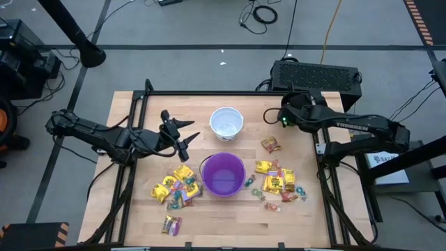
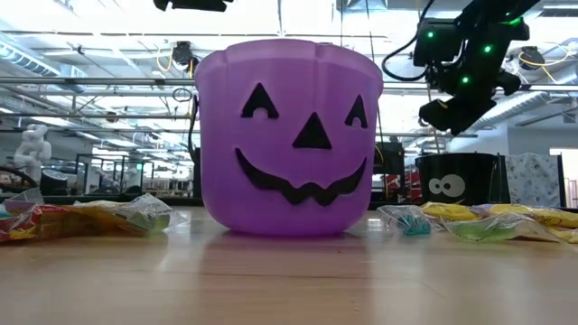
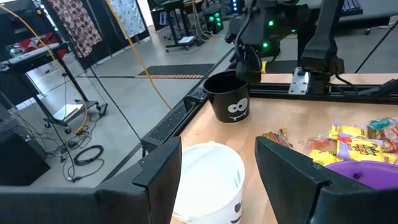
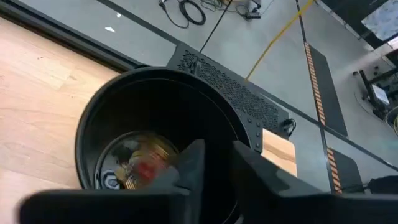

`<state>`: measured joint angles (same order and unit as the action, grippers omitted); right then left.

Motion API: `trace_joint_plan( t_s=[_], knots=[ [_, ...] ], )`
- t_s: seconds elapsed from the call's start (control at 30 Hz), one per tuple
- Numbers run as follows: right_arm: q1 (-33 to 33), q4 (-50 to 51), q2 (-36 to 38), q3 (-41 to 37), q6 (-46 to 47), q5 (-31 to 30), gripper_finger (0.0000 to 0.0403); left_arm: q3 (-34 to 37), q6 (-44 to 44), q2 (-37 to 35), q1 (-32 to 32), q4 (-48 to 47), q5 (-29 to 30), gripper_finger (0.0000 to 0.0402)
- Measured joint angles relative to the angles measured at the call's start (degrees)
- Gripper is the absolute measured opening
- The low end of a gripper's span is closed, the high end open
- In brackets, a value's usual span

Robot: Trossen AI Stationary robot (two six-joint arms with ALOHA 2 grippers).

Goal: Sort candy by brand, put in halloween buckets
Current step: Put the gold candy into the black bucket

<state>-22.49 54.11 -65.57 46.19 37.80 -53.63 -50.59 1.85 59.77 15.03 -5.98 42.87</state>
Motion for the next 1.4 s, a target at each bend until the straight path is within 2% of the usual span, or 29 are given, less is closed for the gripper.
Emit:
trace_joint_plan(
  t_s=[0.1,0.2,0.37,0.5,0.67,0.8,1.1,1.4],
  knots=[
    [1.47,0.78,2.13,0.69,0.11,0.93,0.0141,0.00,-0.02,0.00,0.00,-0.08,-0.04,0.0211],
    [5.68,0.07,5.68,3.61,-1.32,3.65,0.0184,0.00,-0.04,0.00,0.00,-0.34,-0.07,0.0211],
    [16.43,-3.81,10.85,5.60,-6.90,12.09,0.0218,0.00,-0.12,0.00,0.00,-0.70,-0.79,0.0211],
    [24.60,-5.85,10.28,2.20,-9.04,17.52,0.0220,0.00,-1.29,0.00,0.00,-0.70,-1.03,0.0211],
    [31.17,-12.33,5.55,-4.93,-8.13,18.33,0.0209,-0.04,-4.86,0.00,0.11,-0.80,-1.41,0.0211],
    [34.11,-18.11,1.08,-8.47,-6.59,19.58,0.0198,-0.04,-7.62,0.00,0.11,-1.04,-4.38,0.0211],
    [36.36,-28.32,-9.96,-14.77,-11.03,19.30,0.0169,-0.04,-9.09,0.45,0.11,-1.03,-5.73,0.0211],
    [36.23,-34.45,-16.87,-16.06,-13.36,16.08,0.0176,-0.04,-8.54,0.99,0.11,-1.13,-5.80,0.0211]
  ],
)
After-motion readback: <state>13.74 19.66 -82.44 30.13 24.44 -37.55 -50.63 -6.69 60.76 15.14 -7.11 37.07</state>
